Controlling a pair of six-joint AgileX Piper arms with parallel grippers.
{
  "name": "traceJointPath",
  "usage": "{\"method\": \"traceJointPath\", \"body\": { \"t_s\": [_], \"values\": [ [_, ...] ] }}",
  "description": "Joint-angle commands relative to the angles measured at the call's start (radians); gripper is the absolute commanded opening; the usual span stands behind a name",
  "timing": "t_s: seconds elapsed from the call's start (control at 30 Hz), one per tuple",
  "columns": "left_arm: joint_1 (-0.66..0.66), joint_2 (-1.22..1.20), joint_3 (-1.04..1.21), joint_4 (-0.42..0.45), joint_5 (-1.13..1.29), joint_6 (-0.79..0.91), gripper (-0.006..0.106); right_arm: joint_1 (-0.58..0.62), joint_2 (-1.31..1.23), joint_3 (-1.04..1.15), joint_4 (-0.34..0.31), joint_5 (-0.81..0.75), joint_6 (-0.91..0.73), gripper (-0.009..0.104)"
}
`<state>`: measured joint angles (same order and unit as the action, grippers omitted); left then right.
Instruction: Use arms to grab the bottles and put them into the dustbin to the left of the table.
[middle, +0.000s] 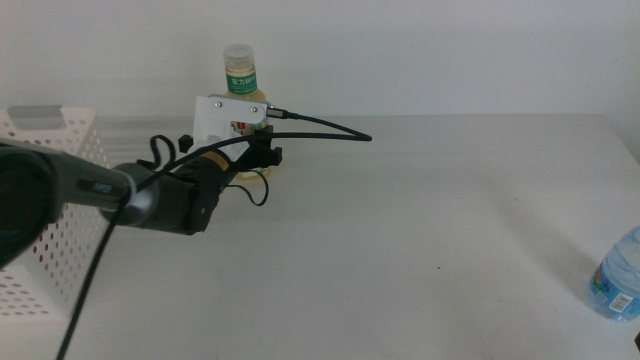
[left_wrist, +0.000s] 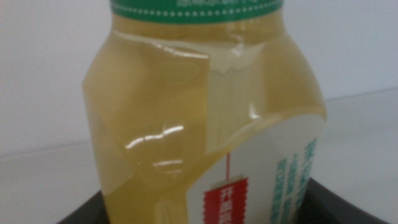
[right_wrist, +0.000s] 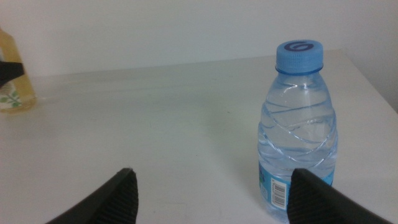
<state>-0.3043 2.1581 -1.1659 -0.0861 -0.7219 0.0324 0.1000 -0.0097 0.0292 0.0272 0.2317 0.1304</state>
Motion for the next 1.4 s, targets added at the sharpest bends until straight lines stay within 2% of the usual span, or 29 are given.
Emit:
{"method": "traceJointPath", "body": {
  "t_s": [0.0,0.27,0.6,0.77,1.03,1.37],
  "values": [
    [-0.003,-0.148,0.012,-0.002,-0.153,0.008,-0.005,-0.005,-0.027,-0.008,-0.009,-0.077,-0.01,0.063],
    [-0.003,-0.395,0.158,0.045,0.0,0.005,-0.005,-0.005,-0.027,-0.008,-0.009,-0.077,-0.01,0.063],
    [-0.001,-0.717,0.275,0.029,0.296,0.021,-0.005,-0.005,-0.027,-0.008,-0.009,-0.077,-0.01,0.063],
    [0.024,-0.846,0.275,0.001,0.511,0.02,-0.005,-0.005,-0.027,-0.008,-0.009,-0.077,-0.01,0.063],
    [0.121,-0.982,0.238,0.001,0.823,0.015,-0.001,-0.005,-0.027,-0.008,-0.009,-0.077,-0.01,0.063],
    [0.294,-0.989,0.016,0.001,1.308,0.093,-0.001,-0.005,-0.027,-0.008,-0.009,-0.077,-0.01,0.063]
  ]
}}
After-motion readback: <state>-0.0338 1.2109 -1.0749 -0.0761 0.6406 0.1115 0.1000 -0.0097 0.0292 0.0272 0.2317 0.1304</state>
